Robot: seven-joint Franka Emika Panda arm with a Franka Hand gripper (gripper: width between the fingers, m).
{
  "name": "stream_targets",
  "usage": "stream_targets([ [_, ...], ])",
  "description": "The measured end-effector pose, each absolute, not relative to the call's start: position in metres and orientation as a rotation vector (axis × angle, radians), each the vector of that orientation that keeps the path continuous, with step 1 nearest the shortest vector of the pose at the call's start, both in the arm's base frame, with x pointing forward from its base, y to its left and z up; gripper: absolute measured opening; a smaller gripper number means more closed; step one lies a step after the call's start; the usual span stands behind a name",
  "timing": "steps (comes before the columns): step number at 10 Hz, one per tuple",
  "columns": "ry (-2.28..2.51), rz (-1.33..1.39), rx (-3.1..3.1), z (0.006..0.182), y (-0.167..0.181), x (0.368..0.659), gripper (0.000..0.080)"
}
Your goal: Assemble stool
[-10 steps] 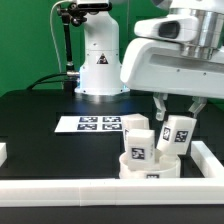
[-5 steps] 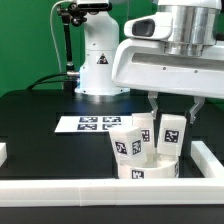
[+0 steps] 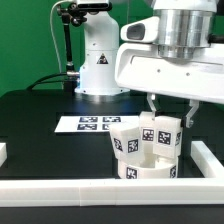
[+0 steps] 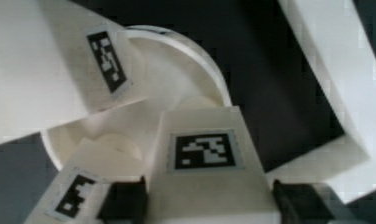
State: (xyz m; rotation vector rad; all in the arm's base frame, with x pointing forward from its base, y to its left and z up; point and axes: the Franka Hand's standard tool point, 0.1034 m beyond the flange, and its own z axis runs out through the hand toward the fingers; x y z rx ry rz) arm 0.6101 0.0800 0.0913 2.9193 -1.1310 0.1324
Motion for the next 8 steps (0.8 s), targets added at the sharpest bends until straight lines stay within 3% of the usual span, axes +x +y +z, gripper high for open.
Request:
stream_targets([
  [8, -1.956, 0.148, 2.534, 0.0919, 0.0786, 0.6192, 0.0338],
])
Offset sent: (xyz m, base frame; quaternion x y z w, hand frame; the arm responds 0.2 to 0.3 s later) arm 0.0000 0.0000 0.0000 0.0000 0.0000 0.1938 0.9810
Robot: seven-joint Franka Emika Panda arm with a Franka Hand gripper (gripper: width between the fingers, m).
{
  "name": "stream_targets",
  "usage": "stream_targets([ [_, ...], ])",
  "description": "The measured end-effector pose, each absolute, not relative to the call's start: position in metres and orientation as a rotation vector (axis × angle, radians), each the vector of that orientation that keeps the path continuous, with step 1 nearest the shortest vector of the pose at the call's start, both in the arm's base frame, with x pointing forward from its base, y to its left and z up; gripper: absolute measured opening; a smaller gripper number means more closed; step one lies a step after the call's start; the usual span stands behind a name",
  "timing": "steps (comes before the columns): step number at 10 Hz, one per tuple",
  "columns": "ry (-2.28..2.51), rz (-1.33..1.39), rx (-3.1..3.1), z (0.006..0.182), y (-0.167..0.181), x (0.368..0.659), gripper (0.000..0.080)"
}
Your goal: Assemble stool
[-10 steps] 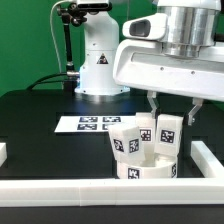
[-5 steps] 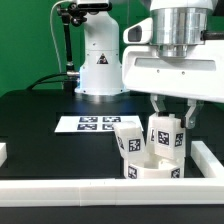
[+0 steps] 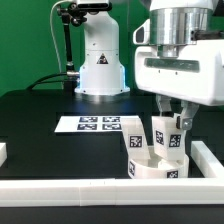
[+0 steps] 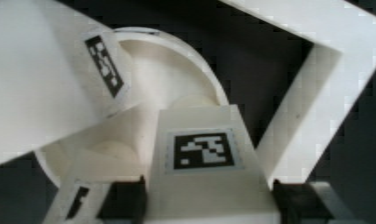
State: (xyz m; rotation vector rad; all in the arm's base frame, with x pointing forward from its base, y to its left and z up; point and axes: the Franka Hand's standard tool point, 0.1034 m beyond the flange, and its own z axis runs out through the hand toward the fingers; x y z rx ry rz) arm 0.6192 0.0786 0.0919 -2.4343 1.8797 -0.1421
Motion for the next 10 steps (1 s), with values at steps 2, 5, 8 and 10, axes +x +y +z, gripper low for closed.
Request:
stream_targets([
  [2, 2.108, -0.157, -2.166, 0.092, 0.077, 0.626, 0.0338],
  [5, 2.334, -0.138, -1.882, 0.092, 0.078, 0.63, 0.0338],
  [8, 2.47, -0.116, -1.661, 0.092, 0.075, 0.636, 0.0338],
  [10, 2.563, -0.095, -1.502, 0.092, 0.076, 0.636, 0.0338],
])
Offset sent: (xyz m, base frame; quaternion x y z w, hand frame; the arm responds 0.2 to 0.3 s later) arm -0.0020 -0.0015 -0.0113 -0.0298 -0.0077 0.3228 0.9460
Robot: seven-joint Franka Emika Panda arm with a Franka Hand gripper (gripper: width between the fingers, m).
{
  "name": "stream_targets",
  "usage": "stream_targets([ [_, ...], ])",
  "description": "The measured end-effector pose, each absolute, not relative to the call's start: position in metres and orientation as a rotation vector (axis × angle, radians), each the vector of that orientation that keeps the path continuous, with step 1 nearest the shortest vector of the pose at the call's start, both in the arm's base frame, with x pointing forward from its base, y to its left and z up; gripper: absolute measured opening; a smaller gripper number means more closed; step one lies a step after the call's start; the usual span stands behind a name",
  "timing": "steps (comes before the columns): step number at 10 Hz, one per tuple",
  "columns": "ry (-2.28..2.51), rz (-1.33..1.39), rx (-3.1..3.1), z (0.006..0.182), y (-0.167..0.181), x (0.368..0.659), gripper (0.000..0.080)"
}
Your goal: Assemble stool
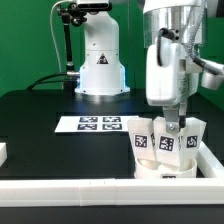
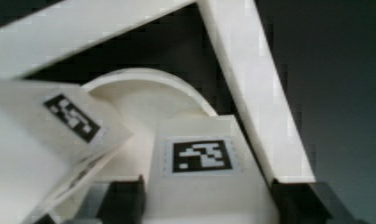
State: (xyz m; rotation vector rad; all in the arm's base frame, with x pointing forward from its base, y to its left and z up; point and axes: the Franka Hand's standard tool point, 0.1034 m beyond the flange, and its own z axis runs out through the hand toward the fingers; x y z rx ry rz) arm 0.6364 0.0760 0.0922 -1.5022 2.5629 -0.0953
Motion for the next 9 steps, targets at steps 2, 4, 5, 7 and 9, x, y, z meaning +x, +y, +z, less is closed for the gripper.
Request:
stream_targets([
  [2, 2.572, -0.081, -1.491, 0.092, 0.076, 0.636, 0.0338],
  [4, 2.568, -0.075, -1.492, 0.092, 0.077, 0.636, 0.0338],
  [5, 2.559, -0.076, -1.509, 0.092, 0.077, 0.636, 0.0338],
  [7, 2.493, -0.068, -1.621, 0.098, 0.075, 0.636, 0.0598],
  [9, 2.455, -0.065, -1.656, 0.109, 0.077, 0.638, 0.0639],
])
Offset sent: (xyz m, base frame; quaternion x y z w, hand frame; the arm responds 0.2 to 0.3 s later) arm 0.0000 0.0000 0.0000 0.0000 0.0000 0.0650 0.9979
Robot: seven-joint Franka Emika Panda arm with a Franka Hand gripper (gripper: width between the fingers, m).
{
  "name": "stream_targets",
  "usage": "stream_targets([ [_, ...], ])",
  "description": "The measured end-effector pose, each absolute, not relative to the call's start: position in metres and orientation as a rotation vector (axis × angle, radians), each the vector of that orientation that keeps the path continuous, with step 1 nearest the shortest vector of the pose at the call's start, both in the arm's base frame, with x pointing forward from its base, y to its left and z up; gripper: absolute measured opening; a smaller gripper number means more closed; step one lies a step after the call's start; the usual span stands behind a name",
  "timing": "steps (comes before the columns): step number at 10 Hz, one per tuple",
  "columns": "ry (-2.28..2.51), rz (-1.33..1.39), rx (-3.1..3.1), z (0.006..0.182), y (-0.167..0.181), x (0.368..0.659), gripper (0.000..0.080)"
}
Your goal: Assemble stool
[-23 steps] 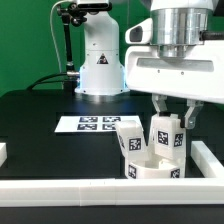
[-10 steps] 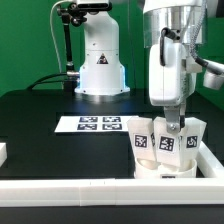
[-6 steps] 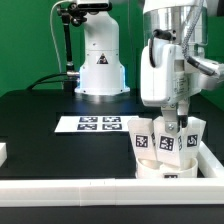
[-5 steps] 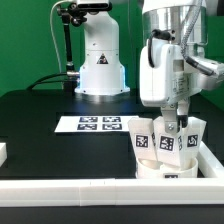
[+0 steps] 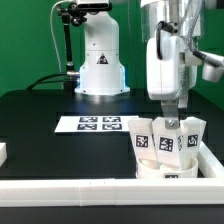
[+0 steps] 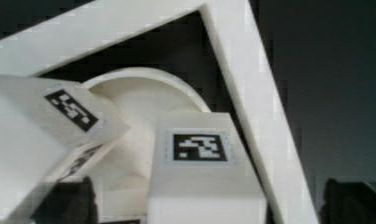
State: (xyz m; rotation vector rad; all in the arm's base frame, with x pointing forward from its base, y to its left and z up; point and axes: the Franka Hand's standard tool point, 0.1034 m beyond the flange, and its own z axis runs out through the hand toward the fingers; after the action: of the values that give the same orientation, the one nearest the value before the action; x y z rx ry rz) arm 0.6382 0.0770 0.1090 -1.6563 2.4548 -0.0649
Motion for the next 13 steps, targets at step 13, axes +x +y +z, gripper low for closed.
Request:
stream_targets([
  [13, 1.428, -0.149, -2.73, 0.1216, 0.0829, 0.6384, 0.0649],
])
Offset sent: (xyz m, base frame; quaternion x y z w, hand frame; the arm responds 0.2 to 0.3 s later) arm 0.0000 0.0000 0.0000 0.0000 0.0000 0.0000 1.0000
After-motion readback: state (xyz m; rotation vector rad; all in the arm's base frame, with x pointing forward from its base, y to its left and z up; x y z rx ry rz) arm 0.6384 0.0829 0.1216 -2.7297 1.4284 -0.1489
